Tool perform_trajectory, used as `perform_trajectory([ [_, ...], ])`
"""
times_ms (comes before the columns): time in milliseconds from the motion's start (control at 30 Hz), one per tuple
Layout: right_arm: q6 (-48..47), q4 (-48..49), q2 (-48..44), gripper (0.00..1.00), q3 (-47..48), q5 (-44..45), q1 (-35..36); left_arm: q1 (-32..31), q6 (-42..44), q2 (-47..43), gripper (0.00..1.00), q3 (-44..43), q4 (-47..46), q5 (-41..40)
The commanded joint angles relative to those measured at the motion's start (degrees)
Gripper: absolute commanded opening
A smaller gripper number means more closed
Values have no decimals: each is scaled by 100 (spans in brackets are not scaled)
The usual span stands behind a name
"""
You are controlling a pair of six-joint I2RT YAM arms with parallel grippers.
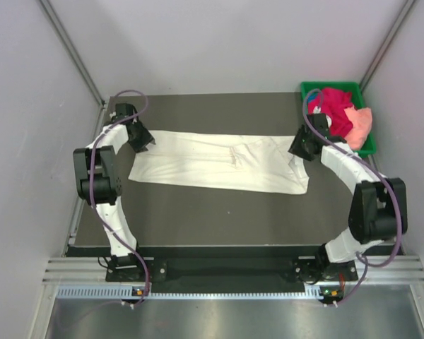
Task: Fold and stack the t-shirts
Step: Fold the tshirt
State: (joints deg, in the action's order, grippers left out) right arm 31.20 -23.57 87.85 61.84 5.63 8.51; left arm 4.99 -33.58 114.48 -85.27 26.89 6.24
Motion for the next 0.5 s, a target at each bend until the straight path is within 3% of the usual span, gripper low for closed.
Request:
perform_trajectory([
  [0,-263,274,644,40,766,175,-16,37,36,408,48,-437,-97,54],
  [300,-808,371,2024,45,1883,650,-113,326,-236,1200,48,-1149,1071,-1493],
  [400,-905,441,2201,44,1954,685,-166,458,-342,1130,47,-1088,985,-1381],
  [467,-975,590,2288,45,1937,554,-192,459,-184,929,47,-983,590,-899],
])
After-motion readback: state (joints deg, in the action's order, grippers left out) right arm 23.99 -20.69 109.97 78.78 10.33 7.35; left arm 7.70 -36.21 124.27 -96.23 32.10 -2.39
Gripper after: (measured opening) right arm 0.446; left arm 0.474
